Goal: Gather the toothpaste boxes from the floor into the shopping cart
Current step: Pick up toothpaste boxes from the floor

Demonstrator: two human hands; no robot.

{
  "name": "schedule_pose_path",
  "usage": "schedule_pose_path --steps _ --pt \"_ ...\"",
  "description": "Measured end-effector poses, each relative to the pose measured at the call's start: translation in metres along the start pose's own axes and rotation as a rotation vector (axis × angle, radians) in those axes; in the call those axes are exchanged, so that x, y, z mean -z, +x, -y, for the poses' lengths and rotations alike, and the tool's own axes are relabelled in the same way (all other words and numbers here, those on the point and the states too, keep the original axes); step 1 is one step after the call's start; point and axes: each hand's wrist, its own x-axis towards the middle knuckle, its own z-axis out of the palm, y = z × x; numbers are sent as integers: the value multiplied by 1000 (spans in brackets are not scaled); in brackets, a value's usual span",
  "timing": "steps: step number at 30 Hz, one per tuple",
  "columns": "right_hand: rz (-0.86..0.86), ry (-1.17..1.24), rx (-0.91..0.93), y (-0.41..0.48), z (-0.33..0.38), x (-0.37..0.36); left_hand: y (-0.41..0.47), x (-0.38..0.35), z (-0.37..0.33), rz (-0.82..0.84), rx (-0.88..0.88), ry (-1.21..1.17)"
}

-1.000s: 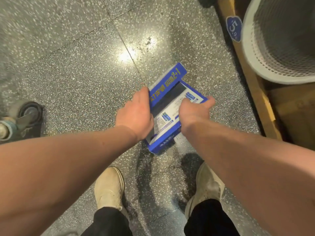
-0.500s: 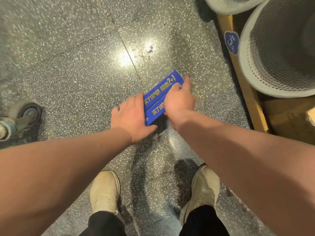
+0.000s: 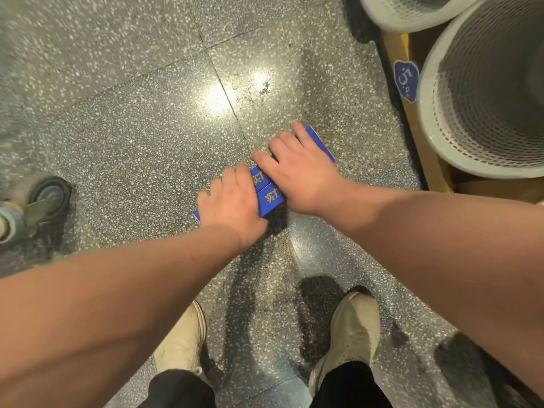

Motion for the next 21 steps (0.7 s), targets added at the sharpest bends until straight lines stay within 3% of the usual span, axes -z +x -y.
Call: schedule_pose_path --steps 6,12,16,21 --pt "40 -38 27 4 1 4 0 2 4 17 -60 47" --pt "87 57 -58 -22 5 34 -11 38 11 21 -246 149" --pt "117 114 -81 -53 10 109 -48 100 13 40 -321 186" --pt "133 117 -90 -100 12 261 -125 243 12 49 -381 205"
